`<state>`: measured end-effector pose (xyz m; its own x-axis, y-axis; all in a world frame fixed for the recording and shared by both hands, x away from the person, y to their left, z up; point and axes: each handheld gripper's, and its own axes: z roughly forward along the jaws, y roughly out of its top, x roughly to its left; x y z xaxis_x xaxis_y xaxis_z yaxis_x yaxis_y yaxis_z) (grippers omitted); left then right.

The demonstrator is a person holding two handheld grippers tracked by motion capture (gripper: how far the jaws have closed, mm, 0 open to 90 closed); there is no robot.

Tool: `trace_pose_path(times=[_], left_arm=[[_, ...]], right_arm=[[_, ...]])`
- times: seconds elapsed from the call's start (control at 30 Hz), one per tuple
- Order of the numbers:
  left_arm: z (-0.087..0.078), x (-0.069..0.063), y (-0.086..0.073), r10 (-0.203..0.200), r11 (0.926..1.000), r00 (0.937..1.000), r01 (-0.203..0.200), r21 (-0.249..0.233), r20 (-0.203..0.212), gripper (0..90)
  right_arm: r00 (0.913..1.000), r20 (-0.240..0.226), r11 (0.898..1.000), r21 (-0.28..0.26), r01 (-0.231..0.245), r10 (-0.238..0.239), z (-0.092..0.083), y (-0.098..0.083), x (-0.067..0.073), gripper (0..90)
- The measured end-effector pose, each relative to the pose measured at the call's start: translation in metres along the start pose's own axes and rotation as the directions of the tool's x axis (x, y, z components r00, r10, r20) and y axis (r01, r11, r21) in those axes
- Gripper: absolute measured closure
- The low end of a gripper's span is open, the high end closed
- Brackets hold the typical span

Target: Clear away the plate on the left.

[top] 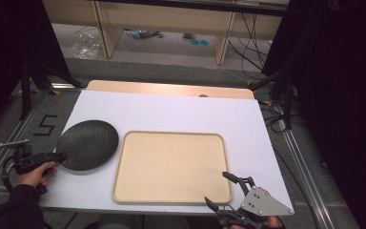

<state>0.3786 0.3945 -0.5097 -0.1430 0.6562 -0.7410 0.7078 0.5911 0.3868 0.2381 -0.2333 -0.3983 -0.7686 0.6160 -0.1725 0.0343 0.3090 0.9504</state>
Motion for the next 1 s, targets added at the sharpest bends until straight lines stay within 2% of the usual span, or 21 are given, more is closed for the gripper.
trace_pose_path(times=[0.1,0.2,0.27,0.33,0.47,0.57,0.63,0.67,0.83,0.93,0.97,1.0], left_arm=[[-0.001,0.001,0.0,-0.015,0.9999,0.9999,0.015,0.003,0.006,73.9],[-0.005,0.001,0.001,-0.035,0.9993,0.9975,0.036,-0.015,0.062,77.4],[-0.009,0.0,0.002,-0.048,0.9978,0.9928,0.053,-0.04,0.11,81.2],[-0.011,-0.004,0.002,-0.045,0.9972,0.9901,0.052,-0.054,0.133,83.8],[-0.014,-0.01,0.003,-0.035,0.9968,0.9886,0.045,-0.066,0.147,85.9],[-0.015,-0.014,0.003,-0.005,0.997,0.9895,0.016,-0.076,0.144,86.7],[-0.015,-0.016,0.003,0.001,0.9966,0.9898,0.011,-0.081,0.143,86.8],[-0.015,-0.016,0.003,-0.002,0.9962,0.9895,0.014,-0.085,0.145,86.9],[-0.015,-0.009,0.0,-0.074,0.9918,0.9821,0.091,-0.09,0.173,86.6],[-0.015,-0.01,0.0,-0.064,0.9906,0.984,0.083,-0.109,0.166,86.7],[-0.016,-0.012,0.001,-0.062,0.9912,0.9877,0.078,-0.106,0.143,86.6],[-0.017,-0.013,0.001,-0.063,0.9916,0.9886,0.077,-0.104,0.137,86.4]], right_arm=[[1.0,-0.001,1.0,0.013,0.005,-0.005,0.001,-0.001,0.0,18.6],[1.0,-0.004,1.0,0.01,0.004,-0.004,0.001,0.0,0.0,18.6],[1.0,-0.002,1.0,0.014,0.008,-0.008,0.002,0.0,0.0,18.6],[1.0,-0.004,1.0,0.017,0.007,-0.007,0.001,-0.001,0.001,18.5],[0.9999,-0.013,1.0,0.017,0.009,-0.009,0.002,0.0,0.001,18.5],[0.9998,-0.016,1.0,0.022,0.013,-0.012,0.002,-0.001,0.001,18.6],[0.9998,-0.015,1.0,0.02,0.013,-0.013,0.002,0.0,0.001,18.6],[0.9998,-0.017,1.0,0.018,0.012,-0.012,0.002,0.0,0.001,18.6],[0.9999,-0.011,1.0,0.017,0.013,-0.013,0.001,0.0,0.001,18.6],[0.9998,-0.015,0.999,0.031,0.014,-0.013,0.001,-0.001,0.001,18.6],[0.9998,-0.013,0.999,0.027,0.016,-0.016,0.001,-0.001,0.001,18.6],[0.9998,-0.015,1.0,0.023,0.017,-0.016,0.002,0.0,0.001,18.6]])
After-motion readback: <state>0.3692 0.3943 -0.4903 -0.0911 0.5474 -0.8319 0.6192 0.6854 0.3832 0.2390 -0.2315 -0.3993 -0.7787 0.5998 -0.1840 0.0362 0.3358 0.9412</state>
